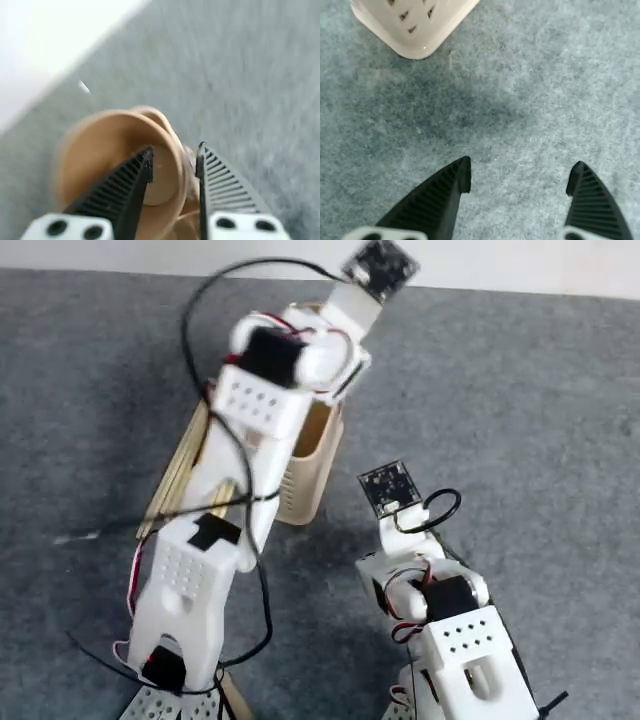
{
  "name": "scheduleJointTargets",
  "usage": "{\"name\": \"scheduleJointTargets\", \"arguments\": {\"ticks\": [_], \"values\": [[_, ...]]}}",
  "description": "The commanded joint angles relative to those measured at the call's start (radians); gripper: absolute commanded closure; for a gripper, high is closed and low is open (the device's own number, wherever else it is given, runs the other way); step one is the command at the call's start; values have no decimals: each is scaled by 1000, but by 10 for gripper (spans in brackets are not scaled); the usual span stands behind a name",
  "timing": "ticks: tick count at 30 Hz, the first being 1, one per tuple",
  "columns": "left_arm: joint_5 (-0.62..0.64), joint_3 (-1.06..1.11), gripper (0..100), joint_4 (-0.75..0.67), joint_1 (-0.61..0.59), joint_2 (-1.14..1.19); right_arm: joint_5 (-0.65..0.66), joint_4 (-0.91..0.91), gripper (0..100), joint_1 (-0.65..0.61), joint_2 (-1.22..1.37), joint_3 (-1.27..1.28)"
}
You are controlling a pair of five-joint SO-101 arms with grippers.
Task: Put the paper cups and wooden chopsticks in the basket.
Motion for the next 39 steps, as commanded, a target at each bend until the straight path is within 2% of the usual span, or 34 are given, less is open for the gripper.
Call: {"name": "scheduleJointTargets", "arguments": {"ticks": [1, 4, 6, 9, 13, 16, 27, 31, 33, 39], "values": [[9, -188, 829, 66, 1, -147, 5, -15, 689, -5, -13, -2], [15, -223, 829, 97, -56, -213, 5, -15, 689, -5, -13, -2], [18, -163, 829, 100, -134, -249, 5, -15, 689, -5, -12, -2], [83, 99, 829, 101, -236, -297, 5, -15, 689, -5, -15, 8], [92, 496, 828, 100, -214, -407, 5, -16, 689, -5, -15, 12], [89, 650, 829, 95, -180, -469, 5, -16, 689, -5, -15, 12], [87, 727, 839, 103, -259, -332, 5, -21, 689, -5, -15, 12], [87, 742, 990, 103, -191, -269, 5, -41, 689, -5, -10, 13], [100, 742, 985, 103, -143, -255, 5, -41, 689, -5, -10, 13], [381, 737, 994, 103, -73, -246, 5, -41, 689, -5, -10, 15]]}}
